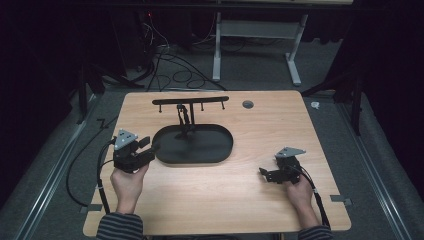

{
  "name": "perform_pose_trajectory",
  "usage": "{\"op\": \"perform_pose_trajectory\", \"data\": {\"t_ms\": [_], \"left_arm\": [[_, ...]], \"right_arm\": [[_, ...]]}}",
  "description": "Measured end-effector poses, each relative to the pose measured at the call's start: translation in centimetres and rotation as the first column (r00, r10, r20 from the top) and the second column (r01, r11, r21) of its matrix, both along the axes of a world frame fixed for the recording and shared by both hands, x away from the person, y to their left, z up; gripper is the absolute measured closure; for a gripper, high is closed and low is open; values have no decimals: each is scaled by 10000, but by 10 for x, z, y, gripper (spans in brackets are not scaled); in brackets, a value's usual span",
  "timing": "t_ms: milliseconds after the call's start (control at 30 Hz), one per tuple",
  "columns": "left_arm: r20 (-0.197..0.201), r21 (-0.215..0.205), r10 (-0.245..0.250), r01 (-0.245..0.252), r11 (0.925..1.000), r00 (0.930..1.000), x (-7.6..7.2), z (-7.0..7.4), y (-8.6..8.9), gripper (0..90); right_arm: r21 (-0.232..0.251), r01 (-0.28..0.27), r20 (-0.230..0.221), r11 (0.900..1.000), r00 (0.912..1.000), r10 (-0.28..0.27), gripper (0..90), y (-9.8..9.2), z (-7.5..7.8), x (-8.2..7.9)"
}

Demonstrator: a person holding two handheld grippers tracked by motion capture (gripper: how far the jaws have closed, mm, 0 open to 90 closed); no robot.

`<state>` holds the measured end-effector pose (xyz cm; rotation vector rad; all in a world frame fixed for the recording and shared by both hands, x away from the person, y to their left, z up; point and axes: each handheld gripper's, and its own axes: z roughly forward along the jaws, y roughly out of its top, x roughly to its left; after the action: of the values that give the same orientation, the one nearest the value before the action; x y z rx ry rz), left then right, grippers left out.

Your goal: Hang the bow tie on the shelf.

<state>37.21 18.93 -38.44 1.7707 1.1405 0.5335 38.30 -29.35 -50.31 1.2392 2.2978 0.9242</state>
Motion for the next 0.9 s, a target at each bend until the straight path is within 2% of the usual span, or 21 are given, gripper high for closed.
{"op": "perform_pose_trajectory", "data": {"t_ms": [900], "left_arm": [[-407, -245, -66, 56, 9997, 9992, -19, -27, 2, 548]], "right_arm": [[1, 5, 6, 10000, 10000, -5, 143, 0, 0, 0]]}}
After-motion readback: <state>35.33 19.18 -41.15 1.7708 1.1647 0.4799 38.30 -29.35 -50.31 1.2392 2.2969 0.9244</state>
